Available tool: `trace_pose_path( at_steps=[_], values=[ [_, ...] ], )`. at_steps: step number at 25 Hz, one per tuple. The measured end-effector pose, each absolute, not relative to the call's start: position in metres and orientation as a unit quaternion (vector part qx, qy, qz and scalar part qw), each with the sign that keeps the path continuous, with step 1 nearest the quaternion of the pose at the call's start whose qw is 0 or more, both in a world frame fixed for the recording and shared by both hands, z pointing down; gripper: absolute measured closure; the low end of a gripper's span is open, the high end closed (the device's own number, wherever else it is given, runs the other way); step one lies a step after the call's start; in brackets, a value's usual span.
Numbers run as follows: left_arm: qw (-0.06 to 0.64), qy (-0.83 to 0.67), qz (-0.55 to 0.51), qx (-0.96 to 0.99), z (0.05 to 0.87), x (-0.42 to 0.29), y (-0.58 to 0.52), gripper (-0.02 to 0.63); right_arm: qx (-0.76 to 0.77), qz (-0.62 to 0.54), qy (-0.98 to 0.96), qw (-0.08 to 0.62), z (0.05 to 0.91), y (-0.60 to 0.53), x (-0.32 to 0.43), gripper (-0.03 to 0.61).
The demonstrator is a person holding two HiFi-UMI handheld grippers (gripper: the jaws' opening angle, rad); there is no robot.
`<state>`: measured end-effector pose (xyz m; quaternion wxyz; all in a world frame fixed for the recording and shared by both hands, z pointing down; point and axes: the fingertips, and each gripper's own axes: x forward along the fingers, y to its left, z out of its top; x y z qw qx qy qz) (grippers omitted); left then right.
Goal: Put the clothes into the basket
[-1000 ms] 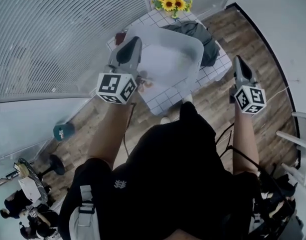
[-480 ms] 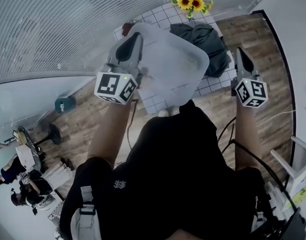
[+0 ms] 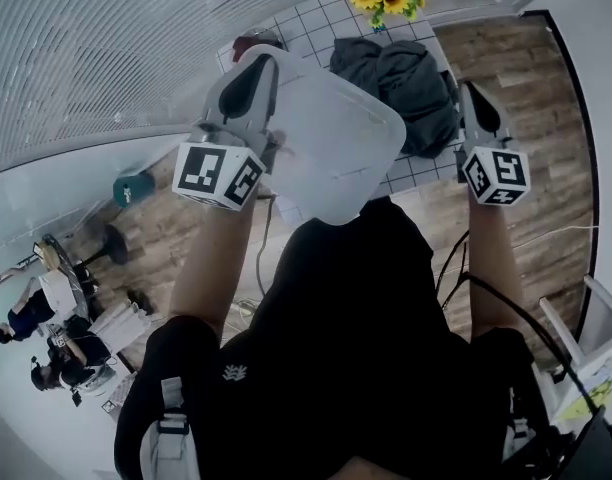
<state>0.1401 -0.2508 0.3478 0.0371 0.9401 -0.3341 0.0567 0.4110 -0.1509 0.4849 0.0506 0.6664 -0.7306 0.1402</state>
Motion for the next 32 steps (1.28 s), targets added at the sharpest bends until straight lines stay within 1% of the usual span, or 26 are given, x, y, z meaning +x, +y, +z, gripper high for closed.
trace_pose_path(
  at_steps=[5,12,20,21,23,25,29,31,32],
  values=[
    [0.024,-0.316,0.074,0.946,0.372,0.149,-0.255,0.609,0.669,0.117,-0.732,0.056,0.492,-0.16,0.397,0.578],
    [0.032,-0.316,0.086,0.944,0.401,0.145,-0.261,0.609,0.659,0.165,-0.728,0.091,0.535,-0.159,0.389,0.578],
    [0.034,-0.314,0.106,0.943,0.424,0.151,-0.267,0.609,0.637,0.178,-0.742,0.11,0.57,-0.167,0.382,0.575],
    [0.032,-0.315,0.11,0.942,0.427,0.151,-0.266,0.609,0.634,0.183,-0.743,0.111,0.575,-0.168,0.382,0.536],
    [0.034,-0.315,0.113,0.942,0.432,0.152,-0.267,0.609,0.632,0.189,-0.744,0.11,0.583,-0.17,0.384,0.526],
    [0.041,-0.318,0.114,0.94,0.437,0.153,-0.267,0.609,0.629,0.192,-0.745,0.106,0.59,-0.171,0.387,0.486],
    [0.044,-0.332,0.107,0.936,0.441,0.153,-0.27,0.609,0.623,0.189,-0.749,0.125,0.603,-0.173,0.388,0.33],
    [0.044,-0.344,0.097,0.933,0.439,0.153,-0.27,0.609,0.619,0.188,-0.751,0.135,0.61,-0.175,0.388,0.28],
    [0.045,-0.346,0.095,0.932,0.439,0.154,-0.269,0.609,0.616,0.189,-0.752,0.137,0.613,-0.176,0.388,0.243]
  ],
)
